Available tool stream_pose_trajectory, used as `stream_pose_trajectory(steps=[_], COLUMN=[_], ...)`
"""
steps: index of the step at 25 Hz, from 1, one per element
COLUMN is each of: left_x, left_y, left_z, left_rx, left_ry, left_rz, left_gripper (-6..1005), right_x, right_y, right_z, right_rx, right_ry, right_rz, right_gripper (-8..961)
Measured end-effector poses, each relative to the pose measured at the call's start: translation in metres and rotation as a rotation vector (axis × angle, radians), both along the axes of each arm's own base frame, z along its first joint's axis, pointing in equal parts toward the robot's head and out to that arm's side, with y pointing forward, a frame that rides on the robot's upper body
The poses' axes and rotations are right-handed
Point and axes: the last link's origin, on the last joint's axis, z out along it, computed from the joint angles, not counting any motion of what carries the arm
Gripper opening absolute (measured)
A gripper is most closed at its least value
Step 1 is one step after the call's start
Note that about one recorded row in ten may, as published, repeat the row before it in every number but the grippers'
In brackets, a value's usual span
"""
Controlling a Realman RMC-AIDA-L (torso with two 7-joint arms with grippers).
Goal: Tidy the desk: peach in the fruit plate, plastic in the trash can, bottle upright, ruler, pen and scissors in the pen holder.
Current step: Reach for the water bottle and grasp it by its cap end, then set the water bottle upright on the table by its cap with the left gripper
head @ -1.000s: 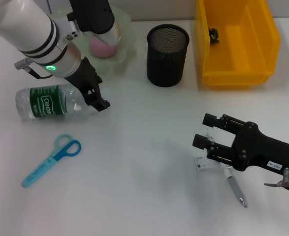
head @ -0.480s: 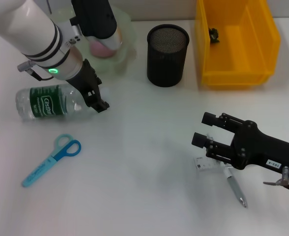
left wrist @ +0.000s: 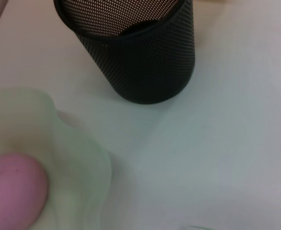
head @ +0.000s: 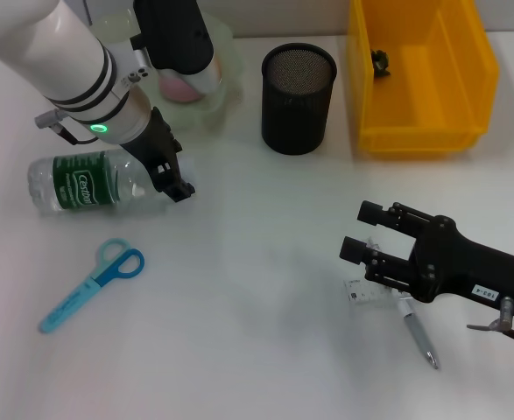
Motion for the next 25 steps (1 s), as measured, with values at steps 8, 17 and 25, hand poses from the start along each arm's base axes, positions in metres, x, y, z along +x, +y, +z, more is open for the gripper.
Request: stream_pose_trajectory(steps=[8, 17, 25], left_x=[-0.0001, 0.0006, 0.0038], left_y=[0.0012, 0.0014, 0.0019], left_z=[0.0008, 0.0012, 0.0029], left_rx=[0.002, 0.001, 0.007], left_ry=[0.007, 0.017, 0.012], left_rz=[-0.011, -0.016, -0.025], left_gripper=[592, 445, 444], right_x=[-0.0015, -0.0021, -0.0021], right_y=[0.0015, 0.0018, 0.0024], right_z=[-0.0002, -0.0008, -0.0009], right_rx=[-0.001, -0.004, -0.003], right_ry=[0.001, 0.002, 0.001], right_rz=[0.005, 0.005, 0.005], right_gripper=[721, 720, 719])
